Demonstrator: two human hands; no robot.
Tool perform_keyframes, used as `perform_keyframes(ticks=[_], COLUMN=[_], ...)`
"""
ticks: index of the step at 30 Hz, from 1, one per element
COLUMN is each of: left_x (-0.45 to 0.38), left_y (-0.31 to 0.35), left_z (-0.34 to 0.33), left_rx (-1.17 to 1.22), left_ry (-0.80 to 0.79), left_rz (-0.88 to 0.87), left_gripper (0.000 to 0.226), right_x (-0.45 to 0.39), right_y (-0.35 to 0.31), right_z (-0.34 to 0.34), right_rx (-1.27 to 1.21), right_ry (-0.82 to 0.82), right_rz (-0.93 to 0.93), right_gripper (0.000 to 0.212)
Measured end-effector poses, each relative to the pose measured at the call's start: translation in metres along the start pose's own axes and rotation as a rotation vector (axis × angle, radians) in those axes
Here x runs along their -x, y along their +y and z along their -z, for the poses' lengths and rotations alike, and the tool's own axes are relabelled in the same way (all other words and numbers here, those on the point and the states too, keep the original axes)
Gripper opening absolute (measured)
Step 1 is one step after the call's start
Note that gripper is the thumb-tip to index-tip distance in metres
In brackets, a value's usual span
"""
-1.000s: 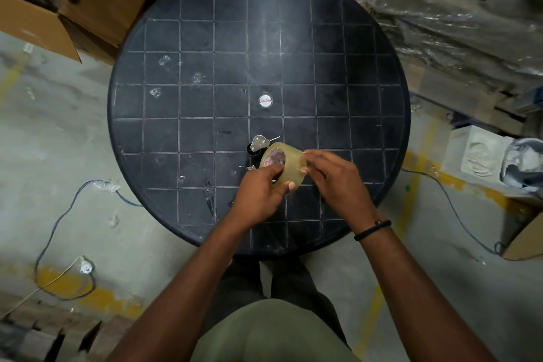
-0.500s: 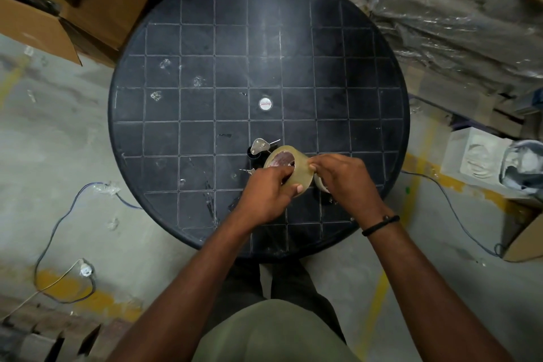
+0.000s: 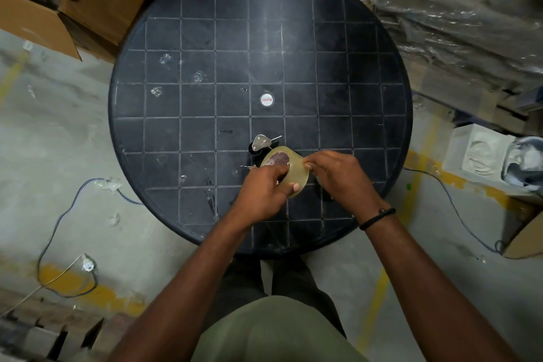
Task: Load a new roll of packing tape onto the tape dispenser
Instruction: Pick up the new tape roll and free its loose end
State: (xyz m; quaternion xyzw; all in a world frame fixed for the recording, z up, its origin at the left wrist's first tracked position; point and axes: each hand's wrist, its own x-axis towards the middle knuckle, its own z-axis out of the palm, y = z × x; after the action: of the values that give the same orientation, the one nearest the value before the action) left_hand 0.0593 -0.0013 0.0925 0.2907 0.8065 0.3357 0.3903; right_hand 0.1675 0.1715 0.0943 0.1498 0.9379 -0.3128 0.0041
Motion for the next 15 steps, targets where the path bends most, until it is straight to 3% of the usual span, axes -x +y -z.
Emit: perform_keyframes(ticks=[7,11,15], left_x=[0.004,0.006,0.006], left_y=[0.001,-0.004,-0.004], left_z=[0.0,0.003,0.004], left_rx=[0.083,0.075,0.109], left_ry=[0.002,-0.009,0.004], left_rz=[0.029,0.057,0.051], left_gripper=[0.037,0.02,0.04], right_x=[0.0,-0.003,-0.007], right_y=[-0.003,-0.008,-0.007], right_z=[0.005,0.009,0.005], right_rx=[-0.039,-0.053,-0.018], right_ry=[-0.061,-0.093,-0.072], right_rz=[-0.041,-0.048,0.003], right_gripper=[0.017,0.02,0.018])
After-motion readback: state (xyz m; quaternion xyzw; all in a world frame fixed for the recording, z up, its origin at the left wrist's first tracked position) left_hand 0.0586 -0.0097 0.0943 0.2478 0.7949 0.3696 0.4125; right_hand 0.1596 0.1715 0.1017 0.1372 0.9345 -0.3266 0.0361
